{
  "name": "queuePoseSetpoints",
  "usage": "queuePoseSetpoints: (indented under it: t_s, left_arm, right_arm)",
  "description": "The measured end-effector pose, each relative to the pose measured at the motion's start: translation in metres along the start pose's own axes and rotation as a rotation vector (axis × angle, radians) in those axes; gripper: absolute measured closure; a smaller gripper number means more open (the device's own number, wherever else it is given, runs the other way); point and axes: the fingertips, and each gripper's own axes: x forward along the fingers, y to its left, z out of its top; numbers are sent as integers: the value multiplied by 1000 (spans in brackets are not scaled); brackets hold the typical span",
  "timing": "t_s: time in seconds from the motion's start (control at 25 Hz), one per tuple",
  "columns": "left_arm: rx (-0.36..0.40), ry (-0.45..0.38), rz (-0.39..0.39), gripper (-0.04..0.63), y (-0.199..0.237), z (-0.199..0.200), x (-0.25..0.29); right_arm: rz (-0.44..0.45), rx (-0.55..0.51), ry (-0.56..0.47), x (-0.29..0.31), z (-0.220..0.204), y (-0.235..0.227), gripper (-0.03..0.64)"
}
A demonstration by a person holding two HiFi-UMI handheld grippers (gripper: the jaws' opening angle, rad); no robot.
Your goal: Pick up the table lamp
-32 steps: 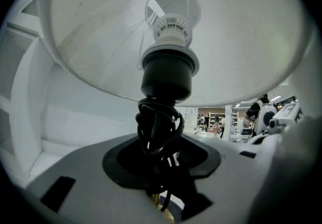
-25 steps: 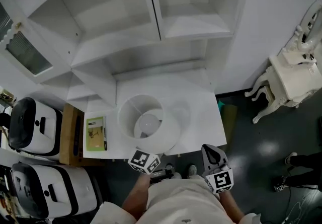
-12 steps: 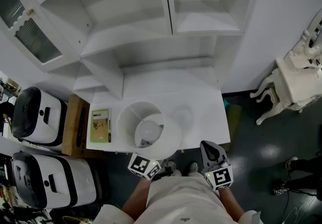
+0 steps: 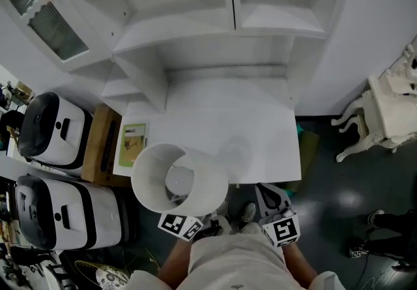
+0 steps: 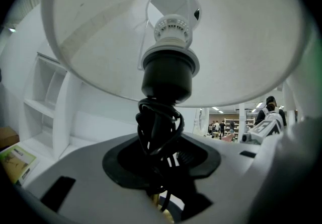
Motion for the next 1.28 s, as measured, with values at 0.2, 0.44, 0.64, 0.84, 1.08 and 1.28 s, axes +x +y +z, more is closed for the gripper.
queuePoseSetpoints:
  t_s: [0.2, 0.44, 0.64, 0.84, 1.08, 1.28]
  left_arm:
    - [7, -59, -24, 408, -16, 20, -13]
    - [21, -63, -32, 408, -16, 26, -49]
    - [33, -63, -63, 407, -10, 32, -81]
    - [44, -56, -80, 408, -3, 28, -115]
    - [36, -52, -114, 408, -3, 25, -153]
    - [60, -34, -168, 408, -16, 18, -171]
  right_arm:
    - [37, -16, 17, -3, -13, 9, 604]
    - [19, -9, 2, -12, -9, 38, 604]
    - [11, -26, 9, -16, -5, 75, 604]
    - [-14, -49, 7, -23, 2, 113, 604]
    - [-53, -38, 13, -40, 3, 155, 604]
    - [-110, -36, -34, -57, 3, 169, 604]
